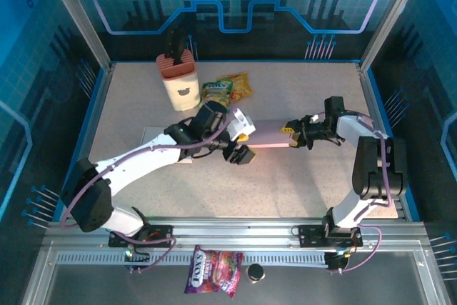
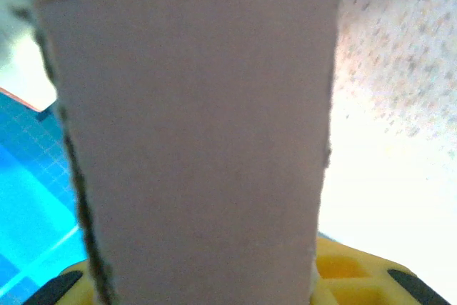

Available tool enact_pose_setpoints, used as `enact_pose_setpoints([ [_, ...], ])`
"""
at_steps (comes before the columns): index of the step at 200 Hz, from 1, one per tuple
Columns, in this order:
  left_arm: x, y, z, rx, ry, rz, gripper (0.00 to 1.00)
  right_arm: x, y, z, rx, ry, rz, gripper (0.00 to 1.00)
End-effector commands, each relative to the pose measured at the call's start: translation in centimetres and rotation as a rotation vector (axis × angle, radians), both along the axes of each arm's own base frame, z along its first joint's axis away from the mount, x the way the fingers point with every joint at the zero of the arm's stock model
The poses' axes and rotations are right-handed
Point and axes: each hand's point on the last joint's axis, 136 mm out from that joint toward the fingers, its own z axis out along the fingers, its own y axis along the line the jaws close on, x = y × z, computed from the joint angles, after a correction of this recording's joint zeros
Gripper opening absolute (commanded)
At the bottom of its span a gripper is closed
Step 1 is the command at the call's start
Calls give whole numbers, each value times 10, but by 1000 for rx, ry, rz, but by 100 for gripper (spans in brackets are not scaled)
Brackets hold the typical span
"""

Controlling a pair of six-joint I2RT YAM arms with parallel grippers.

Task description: Fold the paper box

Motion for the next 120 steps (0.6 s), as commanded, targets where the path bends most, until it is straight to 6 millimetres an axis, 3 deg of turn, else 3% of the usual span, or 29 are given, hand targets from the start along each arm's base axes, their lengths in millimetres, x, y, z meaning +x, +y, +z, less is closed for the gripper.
enact_pose_setpoints([
  [1,-1,32,-22,178,-183,-53,74,-21,5,12,103,171,-51,31],
  [33,-2,41,-37,231,-270,-89,78,-41,17,15,141,255,-39,31],
  [72,-1,45,-58,273,-300,-115,79,-70,28,-1,153,383,-28,30],
  [120,7,49,-78,315,-328,-98,79,-77,35,-8,181,454,-17,30],
])
